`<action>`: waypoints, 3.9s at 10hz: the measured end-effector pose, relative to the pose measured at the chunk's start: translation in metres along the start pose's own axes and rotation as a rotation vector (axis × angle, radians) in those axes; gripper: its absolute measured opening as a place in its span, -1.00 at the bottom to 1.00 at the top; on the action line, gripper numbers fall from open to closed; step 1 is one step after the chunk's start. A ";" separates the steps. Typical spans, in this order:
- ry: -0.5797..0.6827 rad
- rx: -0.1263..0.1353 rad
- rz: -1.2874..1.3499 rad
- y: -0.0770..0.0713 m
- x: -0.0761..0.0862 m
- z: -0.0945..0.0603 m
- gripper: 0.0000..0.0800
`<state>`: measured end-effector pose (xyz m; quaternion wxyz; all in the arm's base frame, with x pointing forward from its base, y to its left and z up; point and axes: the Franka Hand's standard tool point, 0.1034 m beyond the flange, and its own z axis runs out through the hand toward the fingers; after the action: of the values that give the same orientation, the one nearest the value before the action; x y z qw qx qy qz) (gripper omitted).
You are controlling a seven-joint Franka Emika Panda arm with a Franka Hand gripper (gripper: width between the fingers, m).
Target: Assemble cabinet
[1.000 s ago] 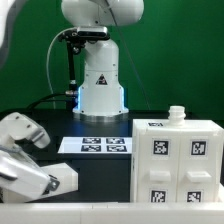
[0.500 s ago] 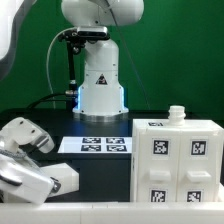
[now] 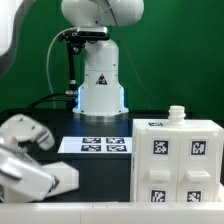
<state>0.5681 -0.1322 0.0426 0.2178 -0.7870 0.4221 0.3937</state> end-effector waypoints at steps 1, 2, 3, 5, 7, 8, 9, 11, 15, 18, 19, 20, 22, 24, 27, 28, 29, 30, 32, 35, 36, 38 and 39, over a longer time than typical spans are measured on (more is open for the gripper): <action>0.051 0.014 -0.064 -0.007 -0.012 -0.015 0.38; 0.175 0.017 -0.127 -0.014 -0.031 -0.026 0.38; 0.288 0.013 -0.163 -0.016 -0.056 -0.027 0.38; 0.413 -0.001 -0.184 -0.016 -0.066 -0.021 0.38; 0.613 0.029 -0.244 -0.027 -0.057 -0.027 0.38; 0.725 0.025 -0.297 -0.022 -0.055 -0.020 0.38; 0.822 0.014 -0.345 -0.015 -0.057 -0.014 0.38; 1.069 0.006 -0.372 0.005 -0.045 0.000 0.38; 1.362 0.021 -0.383 0.008 -0.043 0.001 0.38; 1.337 -0.015 -0.441 -0.009 -0.040 0.013 0.38; 1.332 -0.023 -0.442 -0.009 -0.037 0.020 0.38; 1.336 -0.030 -0.442 -0.008 -0.033 0.027 0.38; 1.391 -0.045 -0.451 -0.005 -0.027 0.035 0.38; 1.404 -0.050 -0.454 -0.004 -0.025 0.037 0.38; 1.386 -0.052 -0.452 -0.004 -0.025 0.038 0.64; 1.383 -0.052 -0.452 -0.004 -0.024 0.039 0.64; 1.383 -0.052 -0.452 -0.004 -0.024 0.039 0.89; 1.382 -0.052 -0.452 -0.004 -0.025 0.039 0.96; 1.322 -0.023 -0.454 -0.012 -0.042 0.031 0.99; 1.206 0.042 -0.460 -0.035 -0.079 0.009 0.99; 1.165 0.047 -0.455 -0.035 -0.082 0.002 0.99; 1.156 0.035 -0.451 -0.019 -0.080 -0.006 0.99; 1.040 0.033 -0.441 -0.017 -0.081 -0.002 0.99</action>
Offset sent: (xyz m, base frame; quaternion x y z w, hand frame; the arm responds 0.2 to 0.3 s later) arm -0.0313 0.0139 0.0384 -0.1230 0.2456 -0.0650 0.9593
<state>0.5563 -0.0845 0.1092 0.0705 -0.9435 0.3056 -0.1073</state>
